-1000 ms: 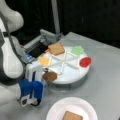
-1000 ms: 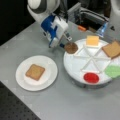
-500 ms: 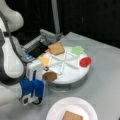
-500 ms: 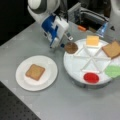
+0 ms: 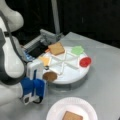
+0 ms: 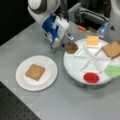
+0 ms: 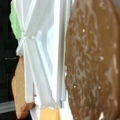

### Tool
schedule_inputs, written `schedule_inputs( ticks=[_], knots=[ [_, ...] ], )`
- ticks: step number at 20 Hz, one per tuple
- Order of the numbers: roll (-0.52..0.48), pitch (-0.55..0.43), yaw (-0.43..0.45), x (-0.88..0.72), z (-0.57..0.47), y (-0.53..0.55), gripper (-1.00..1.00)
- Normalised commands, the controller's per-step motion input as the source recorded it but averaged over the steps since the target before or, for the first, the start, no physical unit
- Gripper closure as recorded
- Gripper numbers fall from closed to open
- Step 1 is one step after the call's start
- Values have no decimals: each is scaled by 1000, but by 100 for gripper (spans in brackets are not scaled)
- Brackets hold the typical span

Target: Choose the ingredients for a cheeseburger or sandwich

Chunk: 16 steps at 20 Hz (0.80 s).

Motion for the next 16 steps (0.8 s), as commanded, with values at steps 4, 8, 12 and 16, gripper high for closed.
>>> schedule_inputs(
  ticks=[4,8,12,16],
  knots=[
    [124,-71,-28,109,-48,-6,100],
    [109,-74,-27,125,-69,-11,100],
    [109,-81,-25,145,-85,-26,100],
    [104,-80,-24,172,-95,-58,100]
  ],
)
